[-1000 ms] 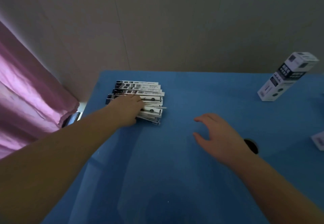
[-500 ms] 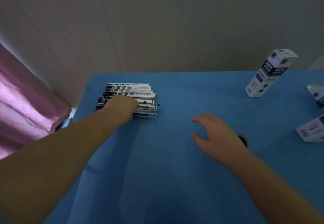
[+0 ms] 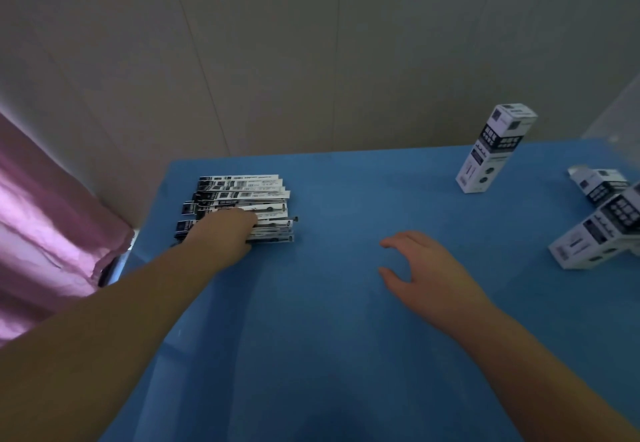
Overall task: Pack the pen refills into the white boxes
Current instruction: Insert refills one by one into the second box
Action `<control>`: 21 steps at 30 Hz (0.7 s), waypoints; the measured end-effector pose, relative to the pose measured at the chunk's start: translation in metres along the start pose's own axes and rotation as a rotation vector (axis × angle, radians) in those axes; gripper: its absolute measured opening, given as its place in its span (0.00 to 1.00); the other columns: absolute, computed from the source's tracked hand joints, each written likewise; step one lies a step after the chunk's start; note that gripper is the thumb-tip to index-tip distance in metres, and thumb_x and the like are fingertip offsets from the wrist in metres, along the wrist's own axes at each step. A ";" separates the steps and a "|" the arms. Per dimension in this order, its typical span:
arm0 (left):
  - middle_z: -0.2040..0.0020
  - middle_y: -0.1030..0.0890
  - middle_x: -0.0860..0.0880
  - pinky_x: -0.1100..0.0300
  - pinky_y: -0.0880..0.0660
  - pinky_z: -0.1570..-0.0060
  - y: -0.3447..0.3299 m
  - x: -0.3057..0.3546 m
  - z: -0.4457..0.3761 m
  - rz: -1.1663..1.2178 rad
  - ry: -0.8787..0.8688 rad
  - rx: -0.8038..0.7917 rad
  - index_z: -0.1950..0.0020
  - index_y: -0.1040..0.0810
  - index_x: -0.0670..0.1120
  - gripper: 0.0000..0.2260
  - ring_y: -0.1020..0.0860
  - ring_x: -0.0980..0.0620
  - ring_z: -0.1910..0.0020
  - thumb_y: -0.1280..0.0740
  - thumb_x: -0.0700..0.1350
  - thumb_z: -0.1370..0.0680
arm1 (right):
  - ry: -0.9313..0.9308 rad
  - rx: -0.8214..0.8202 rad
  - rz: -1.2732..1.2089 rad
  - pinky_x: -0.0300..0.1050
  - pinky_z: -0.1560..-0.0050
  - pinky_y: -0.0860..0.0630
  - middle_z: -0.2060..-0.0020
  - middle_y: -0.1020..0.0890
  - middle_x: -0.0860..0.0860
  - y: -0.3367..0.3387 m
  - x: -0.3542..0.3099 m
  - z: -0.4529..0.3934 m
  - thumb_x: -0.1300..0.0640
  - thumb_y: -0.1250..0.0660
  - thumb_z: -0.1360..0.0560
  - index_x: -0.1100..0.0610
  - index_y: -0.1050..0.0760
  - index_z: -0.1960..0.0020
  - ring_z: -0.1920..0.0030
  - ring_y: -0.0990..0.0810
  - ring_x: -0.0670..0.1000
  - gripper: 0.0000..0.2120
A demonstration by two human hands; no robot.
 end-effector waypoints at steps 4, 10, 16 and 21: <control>0.44 0.20 0.45 0.53 0.25 0.51 -0.001 0.003 0.005 0.064 0.046 0.006 0.40 0.26 0.46 0.10 0.20 0.45 0.47 0.33 0.46 0.20 | 0.000 -0.013 0.008 0.54 0.39 0.24 0.35 0.26 0.42 0.004 -0.001 0.004 0.45 0.33 0.23 0.47 0.27 0.32 0.37 0.26 0.45 0.20; 0.45 0.20 0.45 0.54 0.26 0.53 -0.003 0.002 0.012 0.079 0.073 0.023 0.41 0.25 0.46 0.08 0.26 0.49 0.54 0.33 0.43 0.20 | 0.047 0.005 0.014 0.48 0.34 0.28 0.36 0.25 0.45 0.011 -0.003 0.005 0.49 0.32 0.22 0.50 0.25 0.32 0.34 0.26 0.47 0.20; 0.49 0.20 0.47 0.54 0.28 0.57 -0.005 0.003 0.019 0.098 0.103 0.026 0.44 0.27 0.48 0.05 0.25 0.48 0.56 0.34 0.43 0.20 | 0.053 0.001 0.038 0.40 0.35 0.30 0.35 0.25 0.44 0.013 0.001 0.012 0.48 0.32 0.22 0.50 0.26 0.32 0.34 0.27 0.46 0.19; 0.56 0.27 0.52 0.53 0.25 0.57 0.001 0.022 0.023 0.168 0.155 0.035 0.50 0.30 0.53 0.05 0.24 0.48 0.56 0.36 0.43 0.21 | 0.019 -0.025 0.054 0.36 0.42 0.32 0.35 0.25 0.43 0.022 0.007 0.021 0.48 0.32 0.22 0.49 0.26 0.32 0.43 0.26 0.43 0.19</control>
Point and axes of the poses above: each hand's wrist, its own z-axis away from the middle knuckle, its own y-axis out of the back of the hand, x = y × z, the point moved 1 cm from there along -z, towards the middle knuckle
